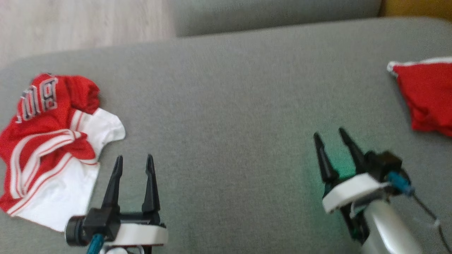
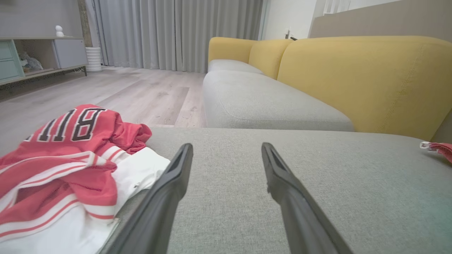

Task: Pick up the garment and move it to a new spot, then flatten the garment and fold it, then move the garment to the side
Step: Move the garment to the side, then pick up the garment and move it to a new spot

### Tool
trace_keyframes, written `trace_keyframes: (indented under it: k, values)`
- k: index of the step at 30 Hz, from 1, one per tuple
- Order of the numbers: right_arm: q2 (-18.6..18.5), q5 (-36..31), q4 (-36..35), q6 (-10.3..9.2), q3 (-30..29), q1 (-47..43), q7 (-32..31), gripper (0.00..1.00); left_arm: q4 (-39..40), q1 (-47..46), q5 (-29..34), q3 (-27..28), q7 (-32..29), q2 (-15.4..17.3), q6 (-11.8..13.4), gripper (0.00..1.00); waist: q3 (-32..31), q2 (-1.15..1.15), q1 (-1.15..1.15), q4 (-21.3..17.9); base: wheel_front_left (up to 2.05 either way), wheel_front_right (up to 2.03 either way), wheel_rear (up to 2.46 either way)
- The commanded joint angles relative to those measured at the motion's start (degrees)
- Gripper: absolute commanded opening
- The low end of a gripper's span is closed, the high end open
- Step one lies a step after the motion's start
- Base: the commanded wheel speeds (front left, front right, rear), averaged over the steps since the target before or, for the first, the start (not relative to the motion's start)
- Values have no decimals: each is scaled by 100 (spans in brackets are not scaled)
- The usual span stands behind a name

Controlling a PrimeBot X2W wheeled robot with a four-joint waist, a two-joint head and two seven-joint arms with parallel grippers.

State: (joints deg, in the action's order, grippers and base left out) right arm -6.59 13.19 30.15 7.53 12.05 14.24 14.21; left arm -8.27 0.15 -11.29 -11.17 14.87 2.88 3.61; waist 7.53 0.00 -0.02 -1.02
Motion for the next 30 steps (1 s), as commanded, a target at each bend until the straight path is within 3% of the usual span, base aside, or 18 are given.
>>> trace_keyframes:
  k: [1, 12, 30]
  values:
    - [46, -3, -349, -4, 143, -99, 75, 100, 144, -23, -33, 213, 13, -1, 53, 100, -534, 0, 2, 176, 0, 0, 0]
    - [327, -547, -1055, -4, -275, -1145, 78, 100, 124, 226, 127, 231, 13, -1, -7, 100, -941, 0, 2, 321, 0, 0, 0]
    - [369, -591, -1148, -4, -512, -1286, 78, 100, 0, 193, 219, 214, 13, -1, 84, 100, -980, 0, 2, 322, 0, 0, 0]
